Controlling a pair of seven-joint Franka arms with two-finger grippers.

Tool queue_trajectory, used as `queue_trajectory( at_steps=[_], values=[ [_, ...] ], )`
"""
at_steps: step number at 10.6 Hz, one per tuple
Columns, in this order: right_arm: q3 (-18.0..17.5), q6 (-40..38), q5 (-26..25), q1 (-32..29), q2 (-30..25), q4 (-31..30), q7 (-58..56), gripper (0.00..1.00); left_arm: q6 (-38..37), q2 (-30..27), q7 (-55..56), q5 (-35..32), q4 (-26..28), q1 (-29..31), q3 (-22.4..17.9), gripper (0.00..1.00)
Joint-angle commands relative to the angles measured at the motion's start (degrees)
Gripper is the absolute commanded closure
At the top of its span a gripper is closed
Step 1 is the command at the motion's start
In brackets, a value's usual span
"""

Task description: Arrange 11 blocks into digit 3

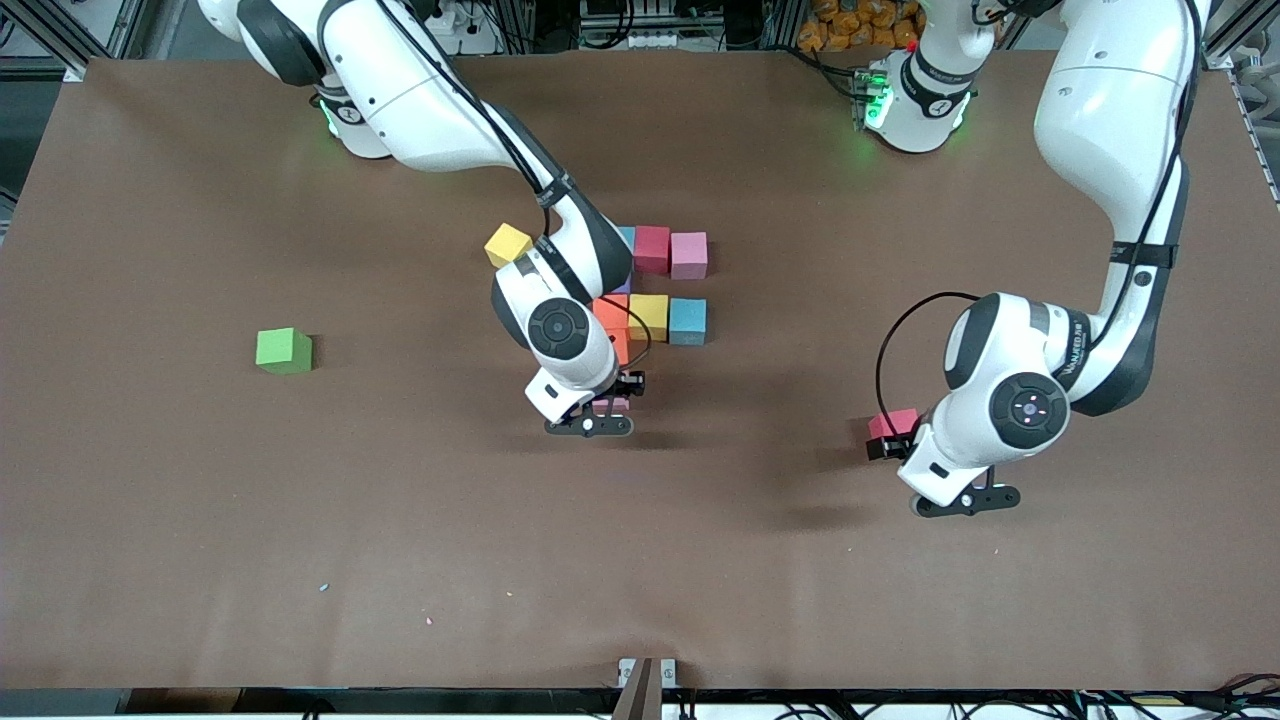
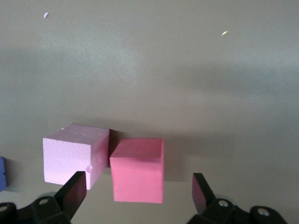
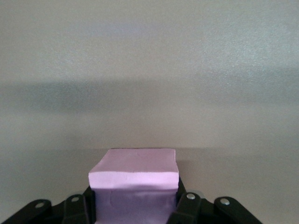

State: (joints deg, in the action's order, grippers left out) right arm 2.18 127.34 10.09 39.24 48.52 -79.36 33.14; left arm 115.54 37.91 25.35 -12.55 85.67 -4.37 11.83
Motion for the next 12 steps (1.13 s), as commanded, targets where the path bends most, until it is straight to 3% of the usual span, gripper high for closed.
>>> queue_trajectory(
  at_steps=[1,6,12],
  values=[
    [-0.9,0.5,0.3,-0.6,-0.2,-0.8,-0.2,1.00,2.4,-1.0,0.9,-2.0,3.5,0.5,0.2,0.00],
    [-0.7,0.5,-0.6,-1.0,0.0,0.0,-0.3,1.00,12.7,-1.0,0.8,-2.1,11.4,0.8,0.0,0.00],
    [-0.7,0.7,-3.6,-0.6,-0.3,1.1,0.3,1.00,13.7,-0.9,0.2,-3.6,12.7,2.6,0.0,0.00]
  ],
)
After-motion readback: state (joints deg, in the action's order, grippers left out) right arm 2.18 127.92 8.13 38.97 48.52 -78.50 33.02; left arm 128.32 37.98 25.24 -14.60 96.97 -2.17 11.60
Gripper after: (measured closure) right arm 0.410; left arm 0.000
